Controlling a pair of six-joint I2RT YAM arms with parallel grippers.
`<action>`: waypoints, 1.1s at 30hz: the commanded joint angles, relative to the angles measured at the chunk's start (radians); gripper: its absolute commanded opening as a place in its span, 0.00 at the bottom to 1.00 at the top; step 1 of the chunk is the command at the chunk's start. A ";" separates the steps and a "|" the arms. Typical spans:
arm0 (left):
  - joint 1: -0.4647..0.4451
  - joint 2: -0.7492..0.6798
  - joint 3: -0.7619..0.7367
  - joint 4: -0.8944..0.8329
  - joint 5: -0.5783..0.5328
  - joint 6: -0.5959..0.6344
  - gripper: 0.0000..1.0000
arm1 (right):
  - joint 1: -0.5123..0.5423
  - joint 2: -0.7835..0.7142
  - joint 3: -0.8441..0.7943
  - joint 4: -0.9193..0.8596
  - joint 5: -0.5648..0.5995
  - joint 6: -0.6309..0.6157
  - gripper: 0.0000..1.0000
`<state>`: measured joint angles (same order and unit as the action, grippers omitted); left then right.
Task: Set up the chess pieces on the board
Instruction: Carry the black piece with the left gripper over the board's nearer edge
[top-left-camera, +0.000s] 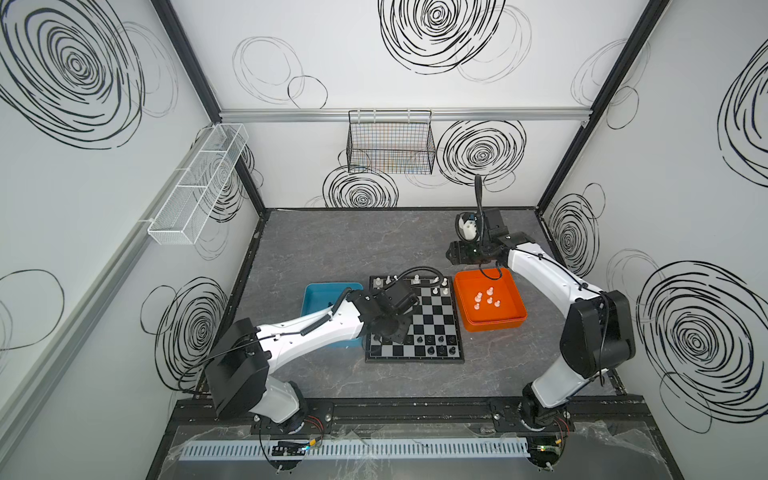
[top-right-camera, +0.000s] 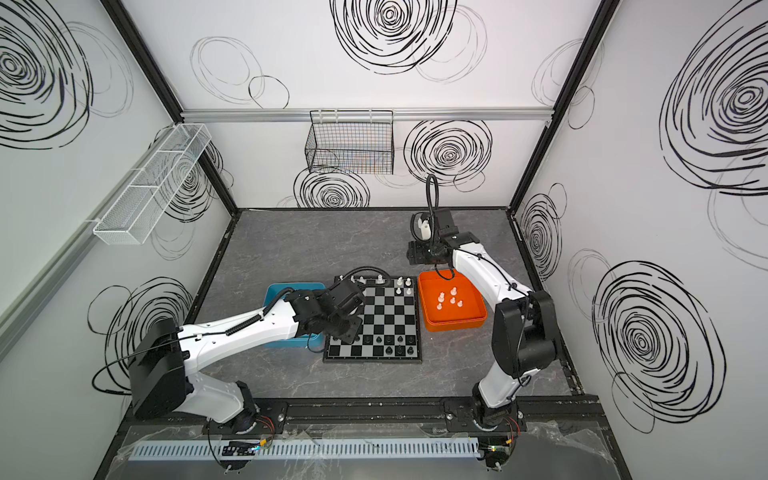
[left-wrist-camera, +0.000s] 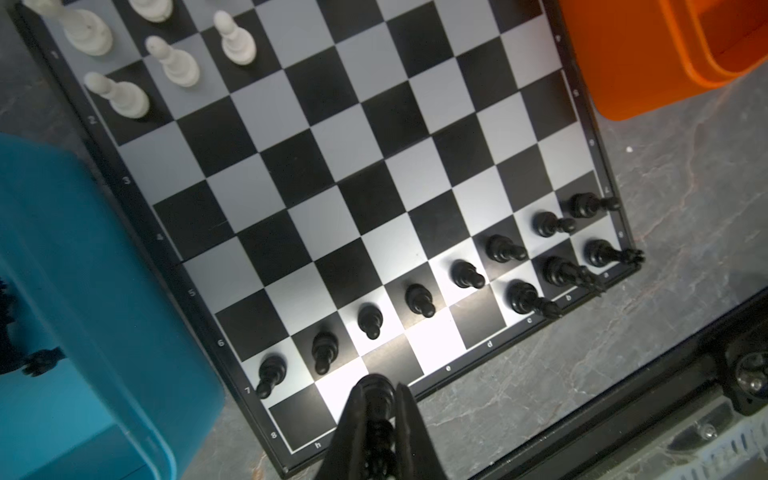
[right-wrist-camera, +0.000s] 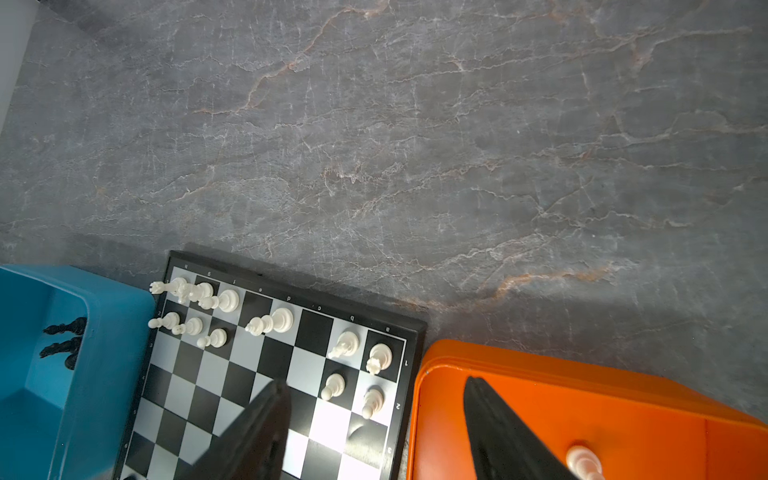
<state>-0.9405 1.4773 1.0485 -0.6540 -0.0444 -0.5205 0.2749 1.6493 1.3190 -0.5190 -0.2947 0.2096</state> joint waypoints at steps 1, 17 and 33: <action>-0.031 -0.002 -0.017 0.062 -0.027 -0.005 0.15 | -0.004 -0.043 -0.011 -0.014 0.017 -0.007 0.70; -0.125 -0.006 -0.127 0.244 -0.074 0.008 0.15 | -0.022 -0.088 -0.065 -0.013 0.023 -0.012 0.70; -0.146 0.047 -0.127 0.283 -0.095 0.016 0.18 | -0.038 -0.098 -0.089 -0.007 0.019 -0.018 0.70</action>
<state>-1.0786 1.5070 0.9268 -0.4019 -0.1177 -0.5121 0.2436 1.5837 1.2442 -0.5186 -0.2836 0.2031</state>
